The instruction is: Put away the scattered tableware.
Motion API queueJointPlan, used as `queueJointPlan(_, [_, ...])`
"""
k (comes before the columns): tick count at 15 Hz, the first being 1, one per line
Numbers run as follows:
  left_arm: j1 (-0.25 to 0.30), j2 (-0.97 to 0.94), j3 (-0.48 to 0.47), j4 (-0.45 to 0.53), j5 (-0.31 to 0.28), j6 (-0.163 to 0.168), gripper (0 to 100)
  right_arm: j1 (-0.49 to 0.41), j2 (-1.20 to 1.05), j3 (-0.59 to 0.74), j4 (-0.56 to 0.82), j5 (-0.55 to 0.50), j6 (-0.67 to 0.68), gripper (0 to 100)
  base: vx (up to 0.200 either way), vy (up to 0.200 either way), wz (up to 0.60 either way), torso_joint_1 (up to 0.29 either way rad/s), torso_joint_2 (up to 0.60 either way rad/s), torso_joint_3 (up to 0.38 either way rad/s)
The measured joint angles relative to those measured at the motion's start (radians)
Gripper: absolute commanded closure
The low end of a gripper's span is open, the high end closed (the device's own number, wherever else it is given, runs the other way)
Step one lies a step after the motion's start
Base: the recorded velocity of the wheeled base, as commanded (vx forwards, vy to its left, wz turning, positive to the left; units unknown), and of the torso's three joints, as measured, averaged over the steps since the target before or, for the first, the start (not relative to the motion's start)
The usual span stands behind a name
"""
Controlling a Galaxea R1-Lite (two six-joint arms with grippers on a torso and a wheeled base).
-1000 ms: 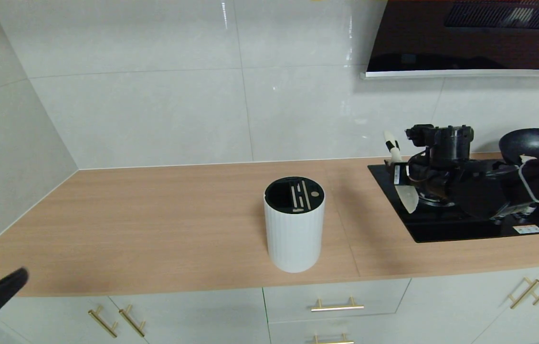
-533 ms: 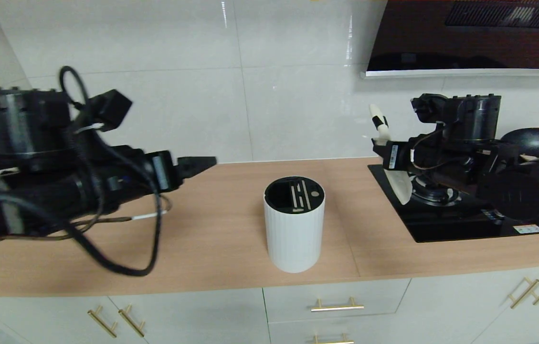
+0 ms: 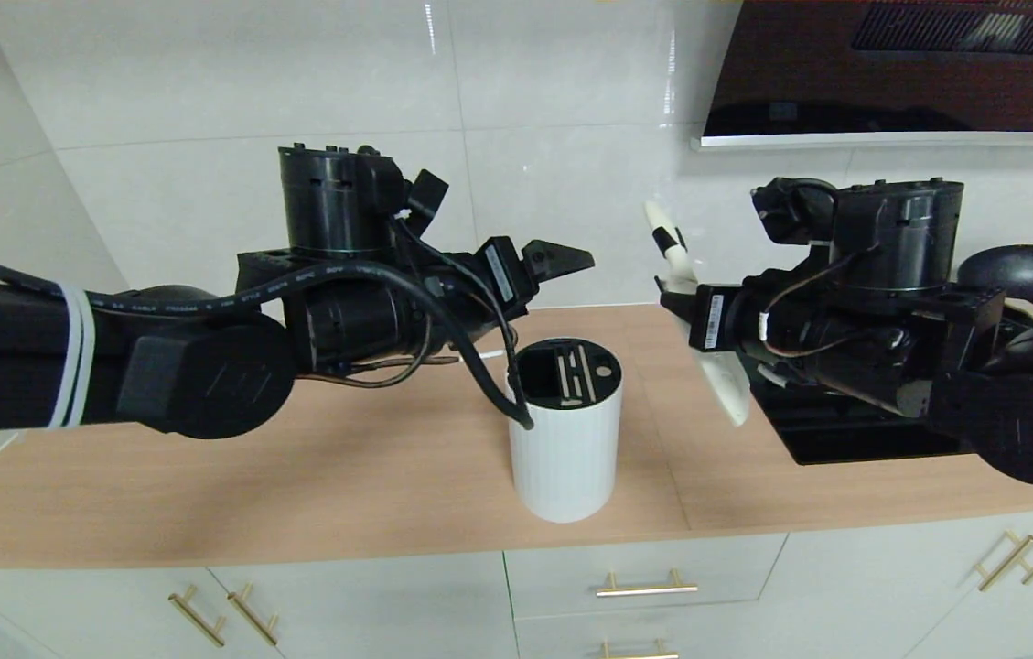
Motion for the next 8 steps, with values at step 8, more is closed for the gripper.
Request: queueJointPlan(8, [-0.012, 0.077, 0.004, -0.217, -0.026, -0.003, 0, 0.116, -0.009, 0.051, -0.004, 0.004, 0.002, 100, 0.0, 0.0, 0.0, 0.0, 0.0, 0.0])
